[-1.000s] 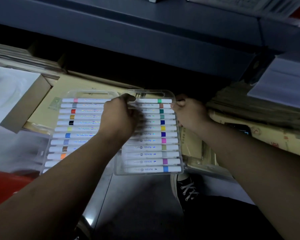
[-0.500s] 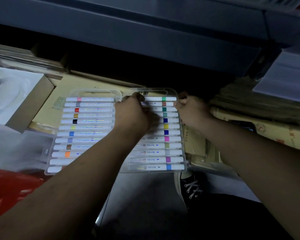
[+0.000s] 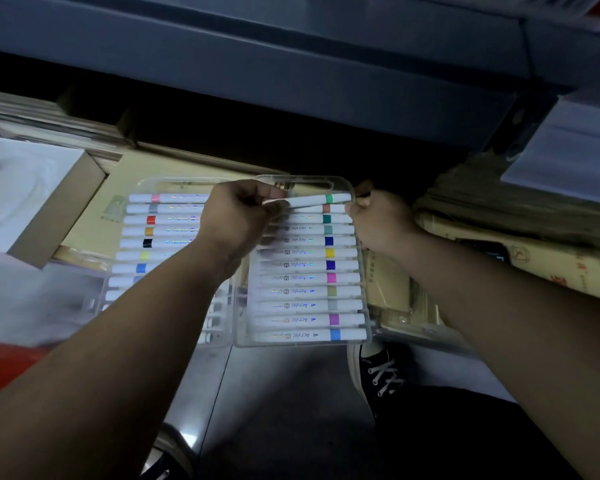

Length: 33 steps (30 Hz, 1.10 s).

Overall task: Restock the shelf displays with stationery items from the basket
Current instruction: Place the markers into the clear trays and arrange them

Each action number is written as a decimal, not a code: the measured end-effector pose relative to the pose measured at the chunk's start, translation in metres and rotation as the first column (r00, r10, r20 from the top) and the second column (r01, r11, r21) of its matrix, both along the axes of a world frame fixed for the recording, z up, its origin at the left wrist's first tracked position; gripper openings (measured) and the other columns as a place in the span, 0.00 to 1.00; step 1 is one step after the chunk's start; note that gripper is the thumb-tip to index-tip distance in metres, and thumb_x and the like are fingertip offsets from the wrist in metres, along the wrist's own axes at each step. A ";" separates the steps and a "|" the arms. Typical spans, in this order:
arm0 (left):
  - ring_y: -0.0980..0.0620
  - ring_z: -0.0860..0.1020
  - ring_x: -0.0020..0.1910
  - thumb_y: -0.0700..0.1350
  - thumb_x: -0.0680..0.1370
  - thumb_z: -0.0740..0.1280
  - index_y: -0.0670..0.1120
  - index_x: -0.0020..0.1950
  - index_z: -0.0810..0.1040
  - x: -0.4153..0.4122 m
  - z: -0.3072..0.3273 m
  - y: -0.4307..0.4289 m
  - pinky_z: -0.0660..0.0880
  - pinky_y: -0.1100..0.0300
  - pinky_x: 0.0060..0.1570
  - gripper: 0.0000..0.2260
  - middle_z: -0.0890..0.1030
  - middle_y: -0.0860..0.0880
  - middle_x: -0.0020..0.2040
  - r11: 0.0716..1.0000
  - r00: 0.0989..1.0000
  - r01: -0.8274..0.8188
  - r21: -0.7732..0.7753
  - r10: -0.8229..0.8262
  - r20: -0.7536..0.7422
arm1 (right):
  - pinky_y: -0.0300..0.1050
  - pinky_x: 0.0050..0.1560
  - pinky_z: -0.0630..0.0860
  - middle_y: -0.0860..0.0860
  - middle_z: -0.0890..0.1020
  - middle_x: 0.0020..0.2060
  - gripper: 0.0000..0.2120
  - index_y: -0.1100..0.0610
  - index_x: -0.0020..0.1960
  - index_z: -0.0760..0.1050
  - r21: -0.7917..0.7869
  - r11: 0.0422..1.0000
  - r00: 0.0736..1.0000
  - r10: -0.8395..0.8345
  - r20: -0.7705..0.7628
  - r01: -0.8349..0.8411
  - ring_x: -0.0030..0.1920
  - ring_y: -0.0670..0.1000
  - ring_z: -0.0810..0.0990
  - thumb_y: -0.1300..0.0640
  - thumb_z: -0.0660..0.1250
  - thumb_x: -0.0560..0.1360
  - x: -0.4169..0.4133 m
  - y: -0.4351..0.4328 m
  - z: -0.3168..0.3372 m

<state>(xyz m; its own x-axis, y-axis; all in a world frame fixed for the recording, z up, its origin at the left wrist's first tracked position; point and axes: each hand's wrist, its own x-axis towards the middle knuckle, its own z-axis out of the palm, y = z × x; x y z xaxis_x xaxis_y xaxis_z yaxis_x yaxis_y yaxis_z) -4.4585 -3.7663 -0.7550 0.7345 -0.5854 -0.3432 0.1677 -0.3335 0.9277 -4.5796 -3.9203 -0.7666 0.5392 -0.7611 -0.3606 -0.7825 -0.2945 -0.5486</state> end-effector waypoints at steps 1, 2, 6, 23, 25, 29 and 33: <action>0.49 0.77 0.30 0.34 0.78 0.72 0.39 0.45 0.84 0.001 0.000 0.000 0.74 0.60 0.30 0.02 0.83 0.45 0.35 1.000 1.000 -0.003 -0.005 0.003 0.009 | 0.55 0.56 0.81 0.57 0.82 0.56 0.15 0.56 0.65 0.75 0.013 1.000 1.000 0.000 -0.004 0.000 0.53 0.60 0.83 0.50 0.61 0.83 0.000 0.000 0.001; 0.50 0.77 0.30 0.34 0.78 0.71 0.39 0.43 0.84 0.003 0.001 0.001 0.75 0.60 0.30 0.04 0.83 0.47 0.33 1.000 0.999 -0.021 -0.015 0.022 0.046 | 0.55 0.55 0.81 0.57 0.83 0.55 0.15 0.56 0.65 0.75 0.024 1.000 1.000 0.000 -0.003 0.000 0.52 0.60 0.83 0.49 0.61 0.83 0.000 0.000 0.000; 0.51 0.77 0.32 0.41 0.79 0.73 0.37 0.39 0.82 0.021 0.003 0.004 0.75 0.59 0.36 0.11 0.81 0.44 0.34 0.978 0.968 -0.187 -0.091 0.200 0.155 | 0.52 0.53 0.81 0.57 0.82 0.55 0.16 0.56 0.66 0.74 0.044 0.998 0.999 -0.036 -0.028 0.037 0.51 0.60 0.83 0.49 0.62 0.83 0.001 0.001 0.004; 0.53 0.73 0.29 0.45 0.81 0.70 0.48 0.43 0.81 0.015 -0.021 0.008 0.72 0.60 0.31 0.07 0.79 0.49 0.35 1.000 0.976 -0.021 -0.009 0.022 0.216 | 0.51 0.50 0.78 0.53 0.82 0.40 0.16 0.53 0.35 0.83 0.346 0.901 0.928 -0.332 0.167 0.260 0.40 0.52 0.78 0.40 0.73 0.70 0.005 -0.003 0.002; 0.54 0.74 0.30 0.45 0.81 0.69 0.51 0.43 0.80 0.018 -0.026 0.007 0.71 0.62 0.32 0.07 0.79 0.51 0.35 0.999 0.959 -0.020 0.038 0.009 0.284 | 0.53 0.54 0.79 0.53 0.85 0.43 0.15 0.50 0.32 0.83 0.327 0.911 0.931 -0.319 0.178 0.250 0.41 0.52 0.78 0.40 0.73 0.70 0.006 -0.003 0.000; 0.53 0.76 0.27 0.45 0.82 0.66 0.50 0.46 0.80 0.016 -0.028 0.004 0.75 0.62 0.33 0.06 0.80 0.50 0.34 0.996 0.935 0.006 0.088 -0.036 0.352 | 0.57 0.56 0.80 0.54 0.85 0.43 0.17 0.53 0.33 0.81 0.299 0.922 0.938 -0.304 0.169 0.245 0.41 0.53 0.79 0.42 0.72 0.73 0.006 -0.004 -0.003; 0.65 0.74 0.27 0.47 0.82 0.66 0.51 0.47 0.80 0.011 -0.022 -0.002 0.65 0.75 0.28 0.05 0.80 0.54 0.39 0.980 0.875 -0.023 0.195 -0.074 0.478 | 0.55 0.54 0.80 0.58 0.84 0.46 0.18 0.56 0.44 0.83 0.238 0.937 0.949 -0.290 0.124 0.255 0.43 0.56 0.80 0.40 0.70 0.75 0.009 -0.004 -0.004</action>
